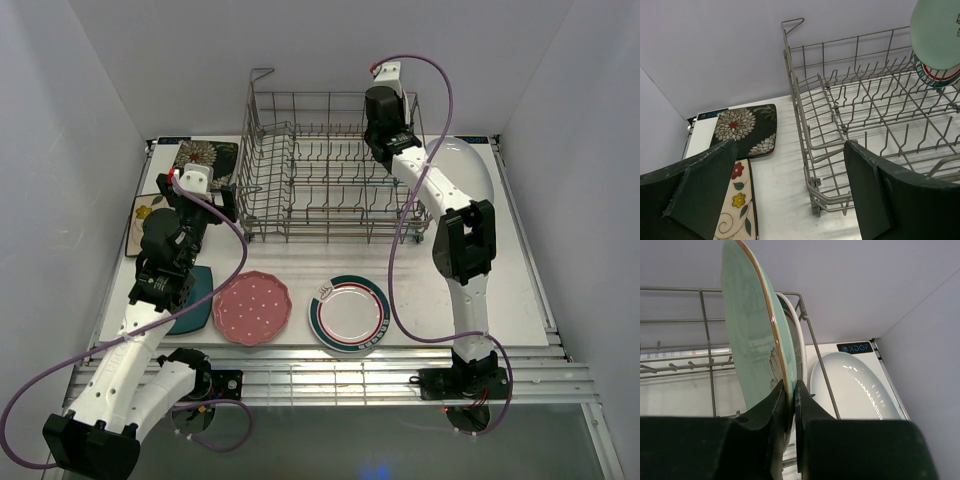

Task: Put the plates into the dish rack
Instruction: Insert the plate into the dish rack.

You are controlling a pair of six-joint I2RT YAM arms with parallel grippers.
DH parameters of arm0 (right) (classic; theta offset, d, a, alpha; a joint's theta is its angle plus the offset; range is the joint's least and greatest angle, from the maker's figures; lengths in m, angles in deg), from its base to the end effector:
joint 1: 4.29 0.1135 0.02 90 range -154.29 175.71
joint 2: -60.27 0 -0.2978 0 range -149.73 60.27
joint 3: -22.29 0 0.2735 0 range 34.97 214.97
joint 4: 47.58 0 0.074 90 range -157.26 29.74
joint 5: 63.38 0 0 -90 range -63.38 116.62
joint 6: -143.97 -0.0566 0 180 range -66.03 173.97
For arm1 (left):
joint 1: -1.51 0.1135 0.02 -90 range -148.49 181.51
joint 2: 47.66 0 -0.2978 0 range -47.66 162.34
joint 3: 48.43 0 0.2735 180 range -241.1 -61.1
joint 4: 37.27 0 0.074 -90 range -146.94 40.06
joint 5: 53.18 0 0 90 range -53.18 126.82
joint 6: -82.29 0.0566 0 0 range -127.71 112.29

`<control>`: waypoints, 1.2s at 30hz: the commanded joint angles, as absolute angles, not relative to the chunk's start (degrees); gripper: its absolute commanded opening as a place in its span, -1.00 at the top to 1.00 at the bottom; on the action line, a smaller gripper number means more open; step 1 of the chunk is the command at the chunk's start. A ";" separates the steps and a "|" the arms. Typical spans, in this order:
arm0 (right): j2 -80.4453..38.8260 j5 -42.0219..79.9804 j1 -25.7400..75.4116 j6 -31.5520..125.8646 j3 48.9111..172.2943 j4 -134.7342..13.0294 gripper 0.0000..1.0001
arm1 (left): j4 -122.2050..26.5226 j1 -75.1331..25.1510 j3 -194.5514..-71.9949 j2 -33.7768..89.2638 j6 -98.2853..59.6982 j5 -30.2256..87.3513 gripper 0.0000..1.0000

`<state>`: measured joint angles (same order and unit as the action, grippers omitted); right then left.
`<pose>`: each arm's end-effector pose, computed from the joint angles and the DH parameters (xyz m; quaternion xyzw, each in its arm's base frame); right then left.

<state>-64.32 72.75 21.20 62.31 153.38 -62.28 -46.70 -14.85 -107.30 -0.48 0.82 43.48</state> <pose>0.5347 0.2097 0.3735 0.0431 0.7400 -0.2030 0.6398 0.2087 -0.0544 0.3925 0.1082 0.6846 -0.0090 0.7208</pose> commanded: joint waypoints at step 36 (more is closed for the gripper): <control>-67.26 75.66 23.74 53.62 150.73 -56.57 0.84 | -46.61 -15.10 -106.98 -1.96 0.37 42.36 -0.96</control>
